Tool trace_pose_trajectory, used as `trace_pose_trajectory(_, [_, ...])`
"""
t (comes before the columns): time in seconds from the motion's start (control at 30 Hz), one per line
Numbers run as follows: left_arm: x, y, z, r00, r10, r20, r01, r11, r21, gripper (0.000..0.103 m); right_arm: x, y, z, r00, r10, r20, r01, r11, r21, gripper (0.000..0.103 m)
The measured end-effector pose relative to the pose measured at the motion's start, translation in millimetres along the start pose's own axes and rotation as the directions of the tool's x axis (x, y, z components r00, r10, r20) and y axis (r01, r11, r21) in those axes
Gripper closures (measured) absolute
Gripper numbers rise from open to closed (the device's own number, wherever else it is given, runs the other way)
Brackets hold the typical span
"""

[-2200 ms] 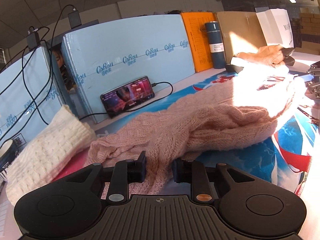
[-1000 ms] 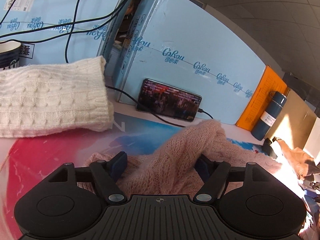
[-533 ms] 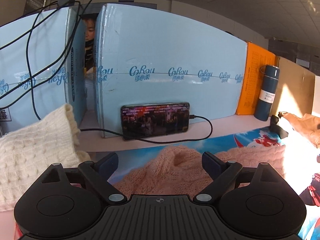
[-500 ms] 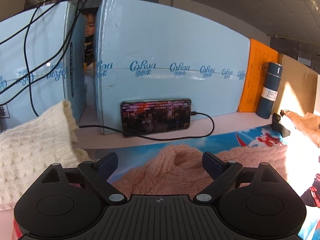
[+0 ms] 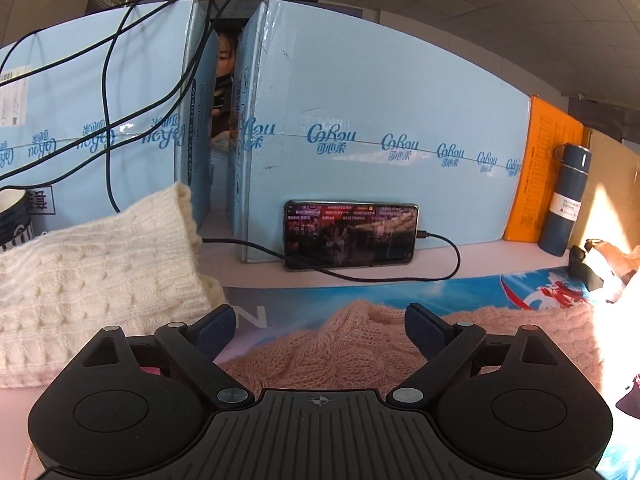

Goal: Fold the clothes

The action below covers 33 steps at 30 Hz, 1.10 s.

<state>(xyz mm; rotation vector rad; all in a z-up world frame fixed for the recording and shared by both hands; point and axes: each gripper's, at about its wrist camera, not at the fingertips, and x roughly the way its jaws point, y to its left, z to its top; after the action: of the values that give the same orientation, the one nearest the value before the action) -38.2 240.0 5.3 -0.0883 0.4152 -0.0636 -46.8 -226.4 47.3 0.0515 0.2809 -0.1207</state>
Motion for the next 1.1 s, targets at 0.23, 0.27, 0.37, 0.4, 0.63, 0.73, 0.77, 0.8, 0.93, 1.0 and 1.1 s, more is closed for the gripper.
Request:
trace_pose_trajectory(0.23, [1.5, -0.8, -1.0, 1.0, -0.016, -0.011, 0.016, 1.0, -0.005, 0.009, 42.0, 4.2, 1.3, 0.995, -0.064, -0.078, 0.062, 0.998, -0.032, 0.097])
trace_pose_trajectory(0.27, [1.5, -0.6, -1.5, 1.0, -0.018, -0.012, 0.018, 1.0, -0.005, 0.009, 50.7, 2.7, -4.2, 0.99, -0.079, -0.121, 0.074, 0.996, -0.044, 0.097])
trace_pose_trajectory(0.37, [1.5, -0.6, -1.8, 1.0, -0.02, -0.017, 0.02, 1.0, -0.007, 0.009, 68.1, -3.5, -23.3, 0.968, -0.114, -0.225, 0.101, 0.992, -0.072, 0.097])
trace_pose_trajectory(0.4, [1.8, -1.1, -1.9, 1.0, -0.019, -0.021, 0.019, 1.0, -0.005, 0.009, 68.7, -6.2, -30.3, 0.962, -0.117, -0.246, 0.102, 0.992, -0.074, 0.097])
trace_pose_trajectory(0.63, [-0.9, -4.0, -2.5, 1.0, -0.018, -0.016, 0.018, 1.0, 0.007, 0.009, 36.3, -19.2, -27.4, 0.972, -0.015, -0.234, 0.035, 0.996, 0.079, 0.061])
trace_pose_trajectory(0.73, [-1.2, -4.9, -2.7, 1.0, -0.023, -0.018, 0.023, 1.0, 0.008, 0.009, 21.8, -20.2, -26.0, 0.968, 0.028, -0.251, 0.019, 0.983, 0.183, 0.043])
trace_pose_trajectory(0.77, [-1.3, -5.3, -2.9, 0.999, -0.026, -0.02, 0.026, 1.0, 0.009, 0.009, 18.5, -19.8, -26.6, 0.964, 0.024, -0.265, 0.033, 0.978, 0.208, 0.038])
trace_pose_trajectory(0.8, [-1.5, -6.0, -3.2, 0.999, -0.029, -0.02, 0.03, 1.0, 0.01, 0.009, 19.1, -20.3, -28.3, 0.958, 0.023, -0.284, 0.046, 0.971, 0.234, 0.035])
trace_pose_trajectory(0.93, [-2.3, -6.5, -3.3, 0.999, -0.037, -0.02, 0.037, 0.999, 0.013, 0.009, 32.7, -24.1, -35.7, 0.942, 0.045, -0.333, 0.075, 0.938, 0.339, 0.034])
trace_pose_trajectory(1.0, [-2.0, -5.0, -3.2, 0.999, -0.036, -0.021, 0.036, 0.999, 0.005, 0.009, 41.4, -20.5, -39.3, 0.939, 0.03, -0.342, 0.093, 0.937, 0.338, 0.034])
trace_pose_trajectory(1.1, [-1.3, -3.3, -3.1, 0.999, -0.037, -0.027, 0.037, 0.999, -0.005, 0.009, 49.6, -3.6, -46.8, 0.945, -0.004, -0.326, 0.09, 0.964, 0.25, 0.028])
